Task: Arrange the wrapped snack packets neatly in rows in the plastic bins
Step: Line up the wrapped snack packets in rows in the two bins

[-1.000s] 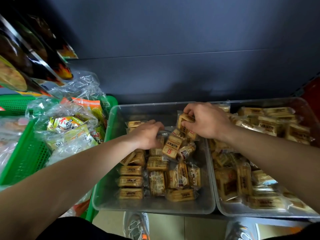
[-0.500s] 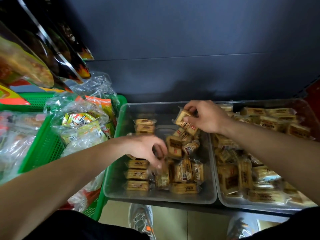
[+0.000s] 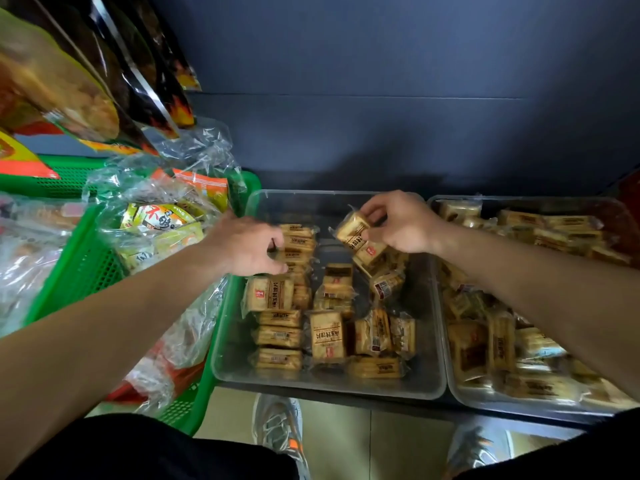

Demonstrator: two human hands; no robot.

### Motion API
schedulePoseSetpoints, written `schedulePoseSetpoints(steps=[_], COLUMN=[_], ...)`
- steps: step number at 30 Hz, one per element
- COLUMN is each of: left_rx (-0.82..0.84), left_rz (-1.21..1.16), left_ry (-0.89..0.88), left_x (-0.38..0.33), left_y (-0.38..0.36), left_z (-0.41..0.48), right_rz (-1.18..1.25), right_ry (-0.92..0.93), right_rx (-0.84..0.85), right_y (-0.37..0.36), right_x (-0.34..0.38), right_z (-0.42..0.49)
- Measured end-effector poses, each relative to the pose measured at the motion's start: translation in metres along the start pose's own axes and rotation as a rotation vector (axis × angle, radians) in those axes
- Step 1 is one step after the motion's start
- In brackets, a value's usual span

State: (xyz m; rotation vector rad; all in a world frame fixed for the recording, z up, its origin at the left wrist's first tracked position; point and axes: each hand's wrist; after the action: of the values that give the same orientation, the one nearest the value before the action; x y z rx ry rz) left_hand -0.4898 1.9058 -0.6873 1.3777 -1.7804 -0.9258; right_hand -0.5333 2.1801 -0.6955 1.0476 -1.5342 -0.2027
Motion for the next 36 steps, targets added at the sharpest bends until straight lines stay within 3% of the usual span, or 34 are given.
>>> schedulePoseSetpoints(steps=[5, 8, 15, 24, 29, 36], left_rx=[0.109, 0.131, -0.075, -0.237, -0.282, -0.289], left_rz=[0.103, -0.086, -0.447, -0.517, -0.617, -0.791], left_ry=[-0.027, -0.036, -0.028, 0.039, 0.016, -0.073], left_x=[-0.004, -0.002, 0.007, 0.009, -0.002, -0.044], left_y=[-0.018, -0.02, -0.005, -0.003, 0.006, 0.027], left_z=[0.005, 0.003, 0.0, 0.01, 0.016, 0.022], right_rz=[-0.077, -0.246, -0.574, -0.487, -0.308, -0.113], right_ry=[0.006, 0.043, 0.133, 0.137, 0.12, 0.156], right_rx=[-0.115, -0.197, -0.181, -0.107, 0.027, 0.041], right_y=[-0.03, -0.052, -0.069, -0.081, -0.034, 0.005], right_x=[0.004, 0.003, -0.008, -0.015, 0.0, 0.021], right_z=[0.019, 0.026, 0.036, 0.039, 0.026, -0.007])
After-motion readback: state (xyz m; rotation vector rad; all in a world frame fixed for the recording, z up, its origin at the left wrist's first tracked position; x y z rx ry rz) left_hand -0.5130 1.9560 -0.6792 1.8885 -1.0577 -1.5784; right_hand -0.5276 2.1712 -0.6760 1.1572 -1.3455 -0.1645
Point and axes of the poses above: each hand's wrist, its own z-axis towards the middle knuckle, its own y-axis out of the back of the hand, x = y × z, and after that the axes turned 3 degrees about y, right-handed
